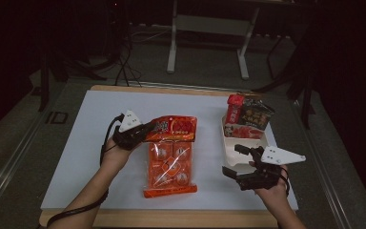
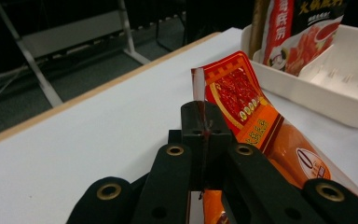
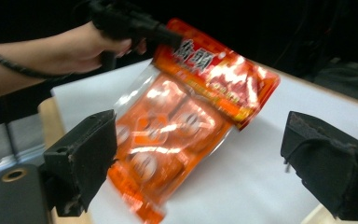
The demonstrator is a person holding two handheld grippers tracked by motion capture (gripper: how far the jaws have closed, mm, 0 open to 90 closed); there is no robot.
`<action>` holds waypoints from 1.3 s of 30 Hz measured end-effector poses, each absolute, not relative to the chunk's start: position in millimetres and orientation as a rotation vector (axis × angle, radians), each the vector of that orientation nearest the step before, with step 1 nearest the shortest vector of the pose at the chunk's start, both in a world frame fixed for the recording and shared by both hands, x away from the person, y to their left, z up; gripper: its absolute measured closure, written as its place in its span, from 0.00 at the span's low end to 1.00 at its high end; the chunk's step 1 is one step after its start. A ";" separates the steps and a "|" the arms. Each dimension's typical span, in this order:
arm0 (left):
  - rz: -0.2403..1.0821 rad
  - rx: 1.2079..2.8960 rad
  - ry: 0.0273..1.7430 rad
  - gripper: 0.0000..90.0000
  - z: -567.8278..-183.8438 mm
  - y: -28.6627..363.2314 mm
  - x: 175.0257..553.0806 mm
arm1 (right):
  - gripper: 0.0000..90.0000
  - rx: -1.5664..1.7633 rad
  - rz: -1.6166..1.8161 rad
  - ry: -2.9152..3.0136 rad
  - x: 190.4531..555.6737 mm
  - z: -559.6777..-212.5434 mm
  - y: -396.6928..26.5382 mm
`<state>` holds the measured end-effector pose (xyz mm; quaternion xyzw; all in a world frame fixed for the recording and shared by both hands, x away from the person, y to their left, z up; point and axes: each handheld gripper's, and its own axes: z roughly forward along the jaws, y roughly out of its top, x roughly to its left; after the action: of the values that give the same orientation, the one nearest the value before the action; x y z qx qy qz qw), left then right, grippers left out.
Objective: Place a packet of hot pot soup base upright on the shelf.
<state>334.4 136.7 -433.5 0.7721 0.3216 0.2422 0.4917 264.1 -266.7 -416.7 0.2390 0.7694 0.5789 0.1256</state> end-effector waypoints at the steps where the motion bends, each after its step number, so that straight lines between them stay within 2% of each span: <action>1: 0.588 1.874 0.780 1.00 -433.5 136.7 334.4 | 0.12 0.696 1.686 2.241 264.1 -416.7 -266.7; 13: 0.519 1.770 0.527 1.00 -417.5 146.4 306.4 | 0.18 0.664 1.657 2.238 277.9 -409.6 -247.9; 19: 0.468 1.741 0.424 1.00 -415.0 152.8 297.3 | 0.25 0.686 1.659 2.239 293.5 -407.1 -236.9; 22: 0.465 1.737 0.406 1.00 -416.0 155.7 293.2 | 0.28 0.699 1.660 2.254 301.3 -409.4 -229.8; 35: 0.458 1.713 0.315 1.00 -419.0 162.8 284.7 | 0.28 0.715 1.633 2.330 341.3 -423.3 -195.2; 39: 0.454 1.711 0.297 1.00 -419.4 163.8 284.5 | 0.40 0.674 1.678 2.369 347.6 -430.5 -190.5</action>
<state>284.5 163.8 -419.4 0.7453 0.1294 0.1975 0.6235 347.6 -190.5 -430.5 0.2254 0.7923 0.5613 0.0804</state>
